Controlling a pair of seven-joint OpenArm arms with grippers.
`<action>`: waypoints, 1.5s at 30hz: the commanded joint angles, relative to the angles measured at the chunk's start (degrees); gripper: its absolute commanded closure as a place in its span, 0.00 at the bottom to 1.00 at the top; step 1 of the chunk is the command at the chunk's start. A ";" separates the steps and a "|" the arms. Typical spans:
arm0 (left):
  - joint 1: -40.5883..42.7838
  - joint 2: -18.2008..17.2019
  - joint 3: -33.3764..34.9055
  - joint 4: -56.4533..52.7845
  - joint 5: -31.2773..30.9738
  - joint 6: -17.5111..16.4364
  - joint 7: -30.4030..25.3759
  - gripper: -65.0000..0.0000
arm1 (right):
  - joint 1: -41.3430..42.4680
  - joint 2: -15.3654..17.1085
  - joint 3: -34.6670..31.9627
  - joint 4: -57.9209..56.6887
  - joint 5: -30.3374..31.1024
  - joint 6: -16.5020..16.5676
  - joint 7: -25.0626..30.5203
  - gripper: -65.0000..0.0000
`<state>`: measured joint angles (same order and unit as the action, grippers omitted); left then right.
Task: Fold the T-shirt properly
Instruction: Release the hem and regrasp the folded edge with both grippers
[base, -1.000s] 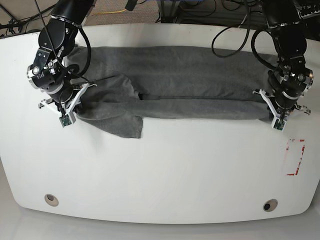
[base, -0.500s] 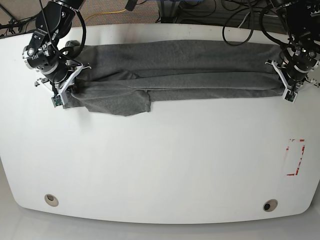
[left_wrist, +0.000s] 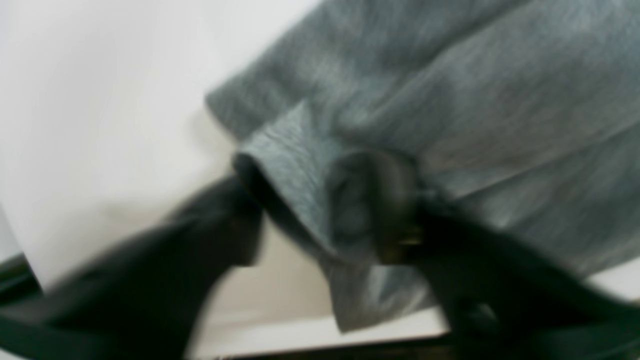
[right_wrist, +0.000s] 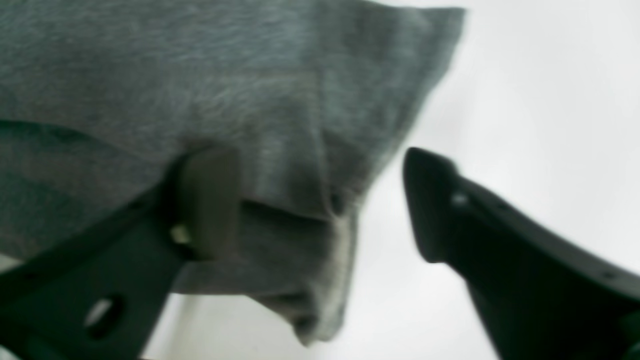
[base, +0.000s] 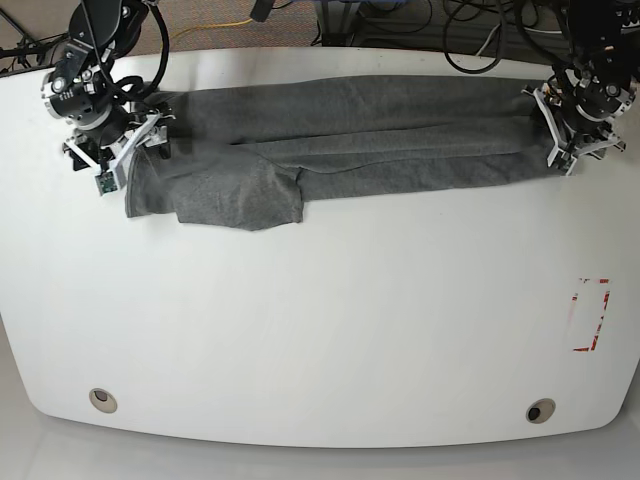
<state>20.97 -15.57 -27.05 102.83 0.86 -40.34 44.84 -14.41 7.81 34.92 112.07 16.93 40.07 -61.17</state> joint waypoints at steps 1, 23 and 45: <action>-0.36 -0.82 -0.42 0.60 -0.56 0.34 0.48 0.39 | 0.83 0.76 0.20 2.08 0.96 -0.07 1.17 0.13; -2.11 0.94 -3.50 8.08 -6.53 0.34 3.03 0.39 | 24.04 1.02 -8.15 -24.82 0.43 -0.07 -2.61 0.33; -2.20 4.54 -1.66 0.43 -6.45 0.34 2.68 0.39 | 26.33 -1.26 -8.41 -31.94 0.79 -0.07 0.73 1.00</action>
<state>19.05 -10.22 -28.40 102.83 -5.17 -40.12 48.40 10.52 5.74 26.41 79.05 16.82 39.66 -61.52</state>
